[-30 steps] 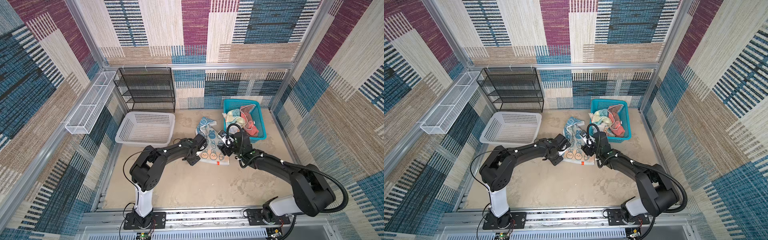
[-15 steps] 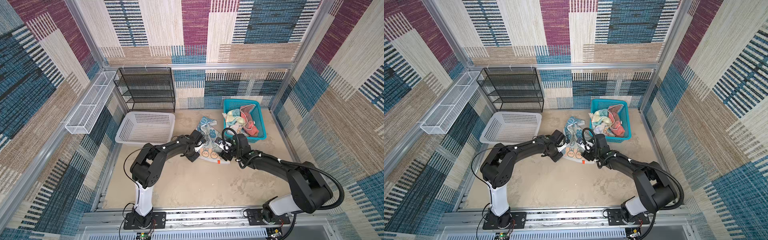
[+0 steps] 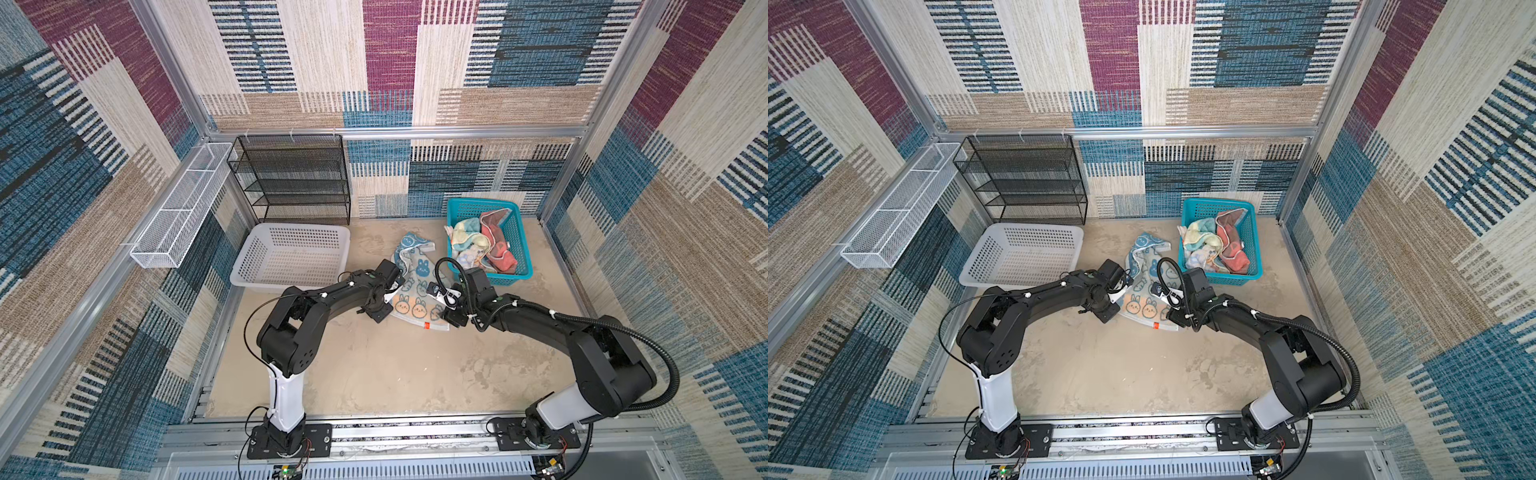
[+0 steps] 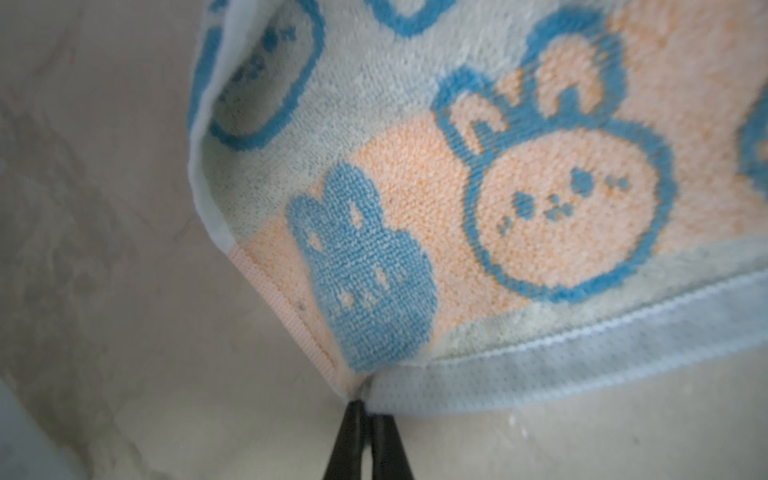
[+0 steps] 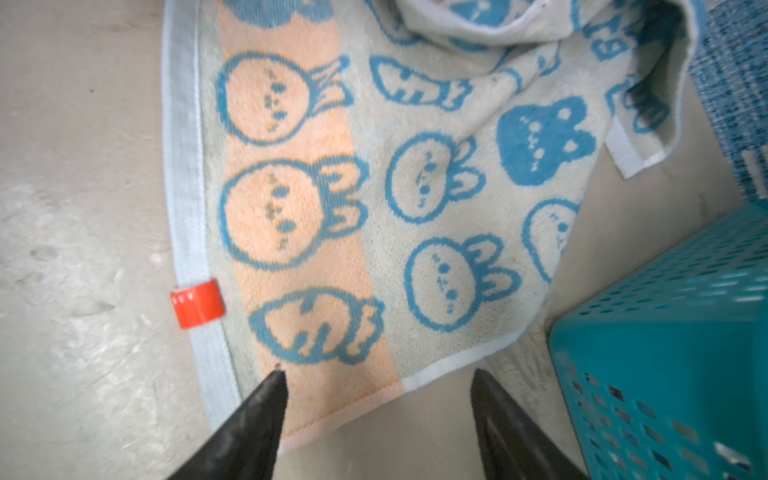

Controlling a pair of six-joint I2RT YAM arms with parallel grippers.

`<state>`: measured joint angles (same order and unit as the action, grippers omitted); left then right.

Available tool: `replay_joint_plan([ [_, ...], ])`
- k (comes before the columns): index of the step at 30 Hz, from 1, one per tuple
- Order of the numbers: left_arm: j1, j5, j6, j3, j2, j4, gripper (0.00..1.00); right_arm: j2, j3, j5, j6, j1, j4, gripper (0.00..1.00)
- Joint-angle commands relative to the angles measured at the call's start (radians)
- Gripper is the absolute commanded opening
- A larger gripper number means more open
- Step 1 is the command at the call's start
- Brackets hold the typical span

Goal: Fold and stack the towels

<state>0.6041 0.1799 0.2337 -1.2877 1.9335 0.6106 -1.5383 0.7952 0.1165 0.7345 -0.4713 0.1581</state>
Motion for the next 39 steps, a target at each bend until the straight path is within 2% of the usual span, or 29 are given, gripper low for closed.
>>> replay_joint_plan([
  [1,-0.009,0.048,-0.02,0.012,-0.02,0.076,0.0,-0.016,0.0,-0.02,0.018,-0.022,0.026,0.66],
  [10,-0.013,0.061,-0.027,0.019,-0.024,0.084,0.0,-0.03,0.003,0.09,0.02,-0.068,0.067,0.66],
  [31,-0.013,0.087,-0.023,0.016,-0.024,0.077,0.0,-0.128,0.047,0.126,0.029,-0.069,0.188,0.67],
  [36,-0.013,0.094,-0.022,0.012,-0.025,0.076,0.0,-0.162,0.054,0.105,0.026,-0.069,0.212,0.63],
  [39,-0.013,0.1,-0.021,0.016,-0.025,0.075,0.0,-0.185,0.066,0.094,0.025,-0.069,0.222,0.55],
])
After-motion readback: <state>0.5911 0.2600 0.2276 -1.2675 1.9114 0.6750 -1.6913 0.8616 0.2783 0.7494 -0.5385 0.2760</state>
